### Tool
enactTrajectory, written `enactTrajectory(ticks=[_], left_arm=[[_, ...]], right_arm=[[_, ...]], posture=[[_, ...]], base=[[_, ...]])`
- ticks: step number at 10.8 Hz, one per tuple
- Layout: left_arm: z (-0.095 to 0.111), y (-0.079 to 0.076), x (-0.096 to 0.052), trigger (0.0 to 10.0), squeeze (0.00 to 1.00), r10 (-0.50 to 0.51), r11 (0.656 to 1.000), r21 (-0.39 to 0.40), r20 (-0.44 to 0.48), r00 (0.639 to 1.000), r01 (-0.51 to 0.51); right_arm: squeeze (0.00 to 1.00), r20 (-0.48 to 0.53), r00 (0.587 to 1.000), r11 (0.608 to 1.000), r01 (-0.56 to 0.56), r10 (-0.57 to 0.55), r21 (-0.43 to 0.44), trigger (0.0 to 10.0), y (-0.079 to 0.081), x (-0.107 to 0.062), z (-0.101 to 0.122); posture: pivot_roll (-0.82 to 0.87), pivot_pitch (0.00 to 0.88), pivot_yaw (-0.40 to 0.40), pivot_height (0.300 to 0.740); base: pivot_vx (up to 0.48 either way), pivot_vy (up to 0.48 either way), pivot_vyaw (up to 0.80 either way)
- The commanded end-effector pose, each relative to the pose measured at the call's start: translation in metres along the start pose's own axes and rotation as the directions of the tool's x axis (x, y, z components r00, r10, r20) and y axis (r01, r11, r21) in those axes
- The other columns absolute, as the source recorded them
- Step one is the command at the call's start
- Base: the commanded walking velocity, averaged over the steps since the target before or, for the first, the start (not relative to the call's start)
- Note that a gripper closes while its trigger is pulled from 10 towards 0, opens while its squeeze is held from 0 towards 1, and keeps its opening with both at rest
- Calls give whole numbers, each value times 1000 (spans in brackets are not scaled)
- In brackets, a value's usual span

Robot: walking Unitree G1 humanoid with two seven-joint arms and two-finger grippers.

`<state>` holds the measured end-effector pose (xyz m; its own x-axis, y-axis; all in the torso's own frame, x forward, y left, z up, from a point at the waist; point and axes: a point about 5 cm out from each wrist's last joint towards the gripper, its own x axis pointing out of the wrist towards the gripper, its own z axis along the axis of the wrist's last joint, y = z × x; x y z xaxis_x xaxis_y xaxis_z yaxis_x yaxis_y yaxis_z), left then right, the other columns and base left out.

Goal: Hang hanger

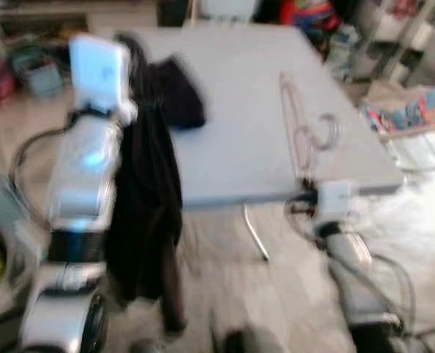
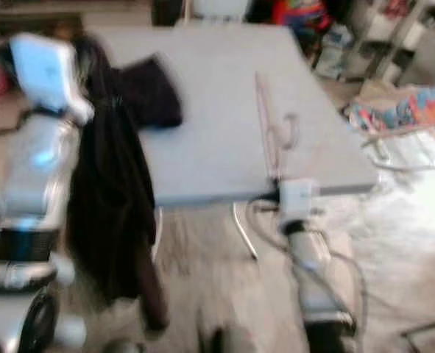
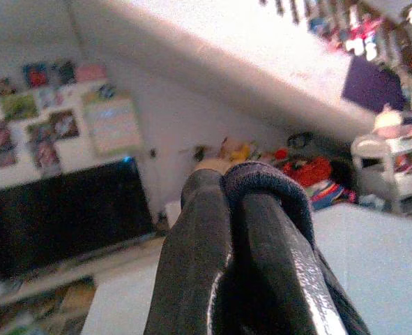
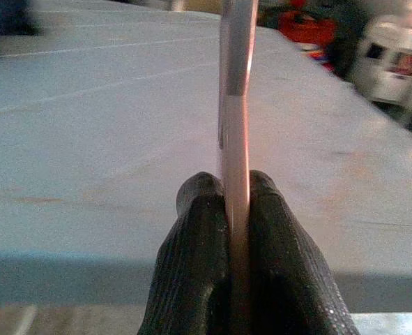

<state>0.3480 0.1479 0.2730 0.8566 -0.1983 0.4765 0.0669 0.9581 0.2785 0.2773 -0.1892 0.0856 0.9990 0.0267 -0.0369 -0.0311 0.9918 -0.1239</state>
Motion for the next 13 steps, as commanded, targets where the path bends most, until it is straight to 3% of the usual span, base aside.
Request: enactTrajectory(ticks=[1,4,6,7,9,10,11,12,13], left_arm=[[17,19,7,10000,0,40,998,48,86,996,-45],[21,32,19,10000,0,36,992,112,113,993,-49],[36,43,45,10000,0,2,980,195,170,985,-36],[54,61,66,10000,0,32,969,232,202,979,-80],[87,73,82,10000,0,61,942,301,291,955,-152],[106,77,84,10000,0,63,909,361,378,924,-210],[124,74,83,10000,0,-17,756,576,494,869,-312],[113,75,82,10000,0,-36,723,615,487,873,-314],[90,74,77,10000,0,-47,737,625,427,903,-257]], right_arm=[[0,6,1000,1000,-10,10,5,10000,5,2,2],[0,3,1000,1000,-5,5,3,10000,3,0,0],[0,0,1000,1000,-29,29,0,10000,8,2,-1],[0,4,1000,1000,-30,30,-1,10000,8,4,1],[0,9,1000,1000,-22,22,-2,10000,6,3,1],[0,7,1000,1000,-19,19,-3,10000,5,1,0],[0,1,1000,1000,-20,20,-5,10000,5,-2,-2],[0,0,1000,1000,-24,24,-7,10000,6,-2,-2],[0,0,1000,1000,-26,26,-7,10000,6,-1,-1]], posture=[[-20,53,-49,740],[-23,56,-48,740],[-8,58,-63,740],[-12,55,-61,740],[-23,56,-56,740],[-23,56,-56,740],[-32,60,-61,740],[-32,60,-65,740],[-31,61,-66,740]], base=[[480,0,0],[480,0,0],[480,0,0],[386,0,0],[369,0,0],[349,0,0],[240,0,0],[0,0,0],[0,0,0]])
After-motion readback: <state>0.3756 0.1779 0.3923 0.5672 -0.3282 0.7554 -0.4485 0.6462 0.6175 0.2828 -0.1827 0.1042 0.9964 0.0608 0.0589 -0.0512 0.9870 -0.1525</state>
